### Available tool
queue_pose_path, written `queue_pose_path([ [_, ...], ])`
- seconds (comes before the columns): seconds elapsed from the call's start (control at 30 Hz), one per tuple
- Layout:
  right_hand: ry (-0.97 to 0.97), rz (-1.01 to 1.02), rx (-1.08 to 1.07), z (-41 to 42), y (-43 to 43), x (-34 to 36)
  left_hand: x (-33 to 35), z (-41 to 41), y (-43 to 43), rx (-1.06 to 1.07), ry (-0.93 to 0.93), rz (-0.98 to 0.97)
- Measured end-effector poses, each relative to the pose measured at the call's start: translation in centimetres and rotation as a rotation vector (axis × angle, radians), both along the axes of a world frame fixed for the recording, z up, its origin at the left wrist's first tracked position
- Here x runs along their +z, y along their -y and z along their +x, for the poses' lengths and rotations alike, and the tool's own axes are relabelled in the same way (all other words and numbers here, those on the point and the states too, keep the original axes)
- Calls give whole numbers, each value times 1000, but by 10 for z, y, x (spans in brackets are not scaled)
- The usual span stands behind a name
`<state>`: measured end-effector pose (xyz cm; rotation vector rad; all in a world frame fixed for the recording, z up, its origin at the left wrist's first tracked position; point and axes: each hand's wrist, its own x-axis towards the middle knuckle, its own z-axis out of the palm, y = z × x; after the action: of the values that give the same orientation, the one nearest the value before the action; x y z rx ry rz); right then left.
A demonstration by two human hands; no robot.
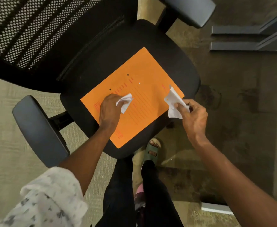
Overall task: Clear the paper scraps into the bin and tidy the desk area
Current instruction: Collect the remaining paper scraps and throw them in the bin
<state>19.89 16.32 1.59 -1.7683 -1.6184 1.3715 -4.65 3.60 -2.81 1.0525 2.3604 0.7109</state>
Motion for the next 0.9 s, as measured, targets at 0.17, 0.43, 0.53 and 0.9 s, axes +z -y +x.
queue_pose_path([
  [0.17,41,-6,-71,7,11,-1,-7,-13,-10,-55,30,35],
  [0.43,46,3,-26,-35,13,2,-19,-24,-8,-160,27,66],
  [0.53,26,28,23,-60,7,0,-26,-30,-9,-223,-21,84],
  [0.9,66,66,77,-88,-8,-8,-51,-22,-3,-479,-474,-22],
])
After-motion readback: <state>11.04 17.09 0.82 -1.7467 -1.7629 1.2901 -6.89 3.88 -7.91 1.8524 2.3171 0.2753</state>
